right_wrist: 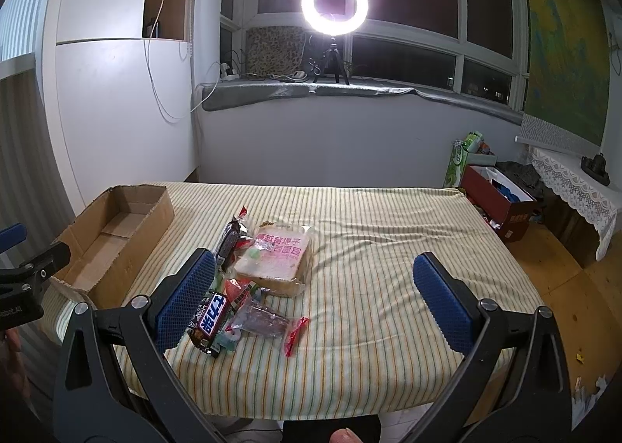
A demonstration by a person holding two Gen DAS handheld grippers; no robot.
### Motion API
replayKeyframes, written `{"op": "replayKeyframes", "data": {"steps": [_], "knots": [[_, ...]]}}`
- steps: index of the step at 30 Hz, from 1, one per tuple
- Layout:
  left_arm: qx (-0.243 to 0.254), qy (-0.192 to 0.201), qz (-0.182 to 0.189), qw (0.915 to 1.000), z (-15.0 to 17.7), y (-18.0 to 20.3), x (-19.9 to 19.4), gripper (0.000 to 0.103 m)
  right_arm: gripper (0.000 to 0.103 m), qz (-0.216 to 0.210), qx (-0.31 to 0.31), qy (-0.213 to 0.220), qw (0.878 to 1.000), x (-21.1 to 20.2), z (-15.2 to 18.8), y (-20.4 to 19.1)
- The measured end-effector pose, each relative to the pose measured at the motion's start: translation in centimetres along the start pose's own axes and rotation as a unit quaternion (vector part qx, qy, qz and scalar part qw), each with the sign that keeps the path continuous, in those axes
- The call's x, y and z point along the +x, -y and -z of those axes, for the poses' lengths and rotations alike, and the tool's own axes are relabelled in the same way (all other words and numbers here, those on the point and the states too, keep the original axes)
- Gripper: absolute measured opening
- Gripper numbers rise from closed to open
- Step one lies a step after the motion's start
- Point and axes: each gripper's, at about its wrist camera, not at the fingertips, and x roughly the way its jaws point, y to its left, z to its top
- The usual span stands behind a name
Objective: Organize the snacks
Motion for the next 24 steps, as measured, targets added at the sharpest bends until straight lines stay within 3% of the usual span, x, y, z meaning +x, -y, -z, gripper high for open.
{"op": "replayKeyframes", "data": {"steps": [24], "knots": [[0.004,0.000,-0.001,1.0000,0.1,0.7,-0.2,0.102,0.103,-0.001,0.005,0.009,1.000,0.0,0.8,0.9]]}}
